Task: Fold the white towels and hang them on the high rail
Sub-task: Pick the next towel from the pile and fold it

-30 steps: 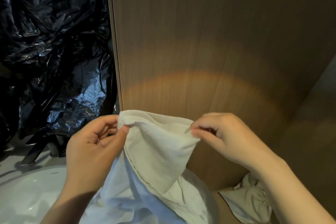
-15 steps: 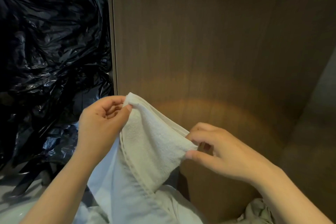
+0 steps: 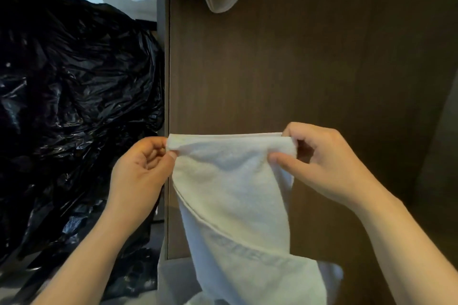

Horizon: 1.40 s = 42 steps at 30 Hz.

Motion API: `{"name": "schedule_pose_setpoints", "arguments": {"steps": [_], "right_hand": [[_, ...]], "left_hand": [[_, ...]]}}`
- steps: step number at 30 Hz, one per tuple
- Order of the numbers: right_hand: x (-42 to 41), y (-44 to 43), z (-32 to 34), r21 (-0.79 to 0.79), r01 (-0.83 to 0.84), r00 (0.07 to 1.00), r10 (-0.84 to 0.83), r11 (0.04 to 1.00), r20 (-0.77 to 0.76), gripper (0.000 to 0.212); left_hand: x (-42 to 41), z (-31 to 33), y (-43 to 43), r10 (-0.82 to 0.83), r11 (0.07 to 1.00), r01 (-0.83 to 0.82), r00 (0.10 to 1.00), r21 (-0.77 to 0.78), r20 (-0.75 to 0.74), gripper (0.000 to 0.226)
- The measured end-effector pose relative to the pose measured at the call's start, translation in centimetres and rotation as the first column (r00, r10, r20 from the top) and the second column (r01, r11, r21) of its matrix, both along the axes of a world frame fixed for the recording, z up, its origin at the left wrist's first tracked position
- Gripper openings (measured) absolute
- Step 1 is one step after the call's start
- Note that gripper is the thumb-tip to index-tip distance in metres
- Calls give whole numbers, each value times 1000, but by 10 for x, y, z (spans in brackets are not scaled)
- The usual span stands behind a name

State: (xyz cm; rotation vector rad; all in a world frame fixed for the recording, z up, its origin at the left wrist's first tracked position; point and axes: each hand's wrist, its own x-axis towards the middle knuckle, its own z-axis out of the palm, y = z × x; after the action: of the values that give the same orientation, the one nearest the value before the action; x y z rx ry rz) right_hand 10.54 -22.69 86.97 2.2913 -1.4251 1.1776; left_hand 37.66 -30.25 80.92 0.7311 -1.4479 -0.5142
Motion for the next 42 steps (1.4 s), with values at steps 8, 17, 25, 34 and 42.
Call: {"name": "schedule_pose_setpoints", "arguments": {"steps": [8, 17, 25, 34, 42], "right_hand": [[11, 3, 3, -21, -112, 981, 114, 994, 158, 18], [16, -4, -20, -88, -83, 941, 107, 993, 321, 12], [25, -42, -63, 176, 0, 893, -79, 984, 443, 25], [27, -62, -148, 375, 2, 811, -221, 927, 541, 30], [35, -45, -109, 285, 118, 993, -121, 951, -8, 54]], "left_hand": [[-10, 5, 0, 213, 975, -198, 961, -98, 177, 9], [-3, 0, 18, 46, 999, -45, 996, -12, 75, 14], [9, -44, -3, -68, 980, 29, 979, 198, 190, 24], [9, -113, -11, 53, 927, -78, 996, 368, 78, 24], [-26, -97, 9, -87, 959, 93, 996, 268, -33, 25]]}}
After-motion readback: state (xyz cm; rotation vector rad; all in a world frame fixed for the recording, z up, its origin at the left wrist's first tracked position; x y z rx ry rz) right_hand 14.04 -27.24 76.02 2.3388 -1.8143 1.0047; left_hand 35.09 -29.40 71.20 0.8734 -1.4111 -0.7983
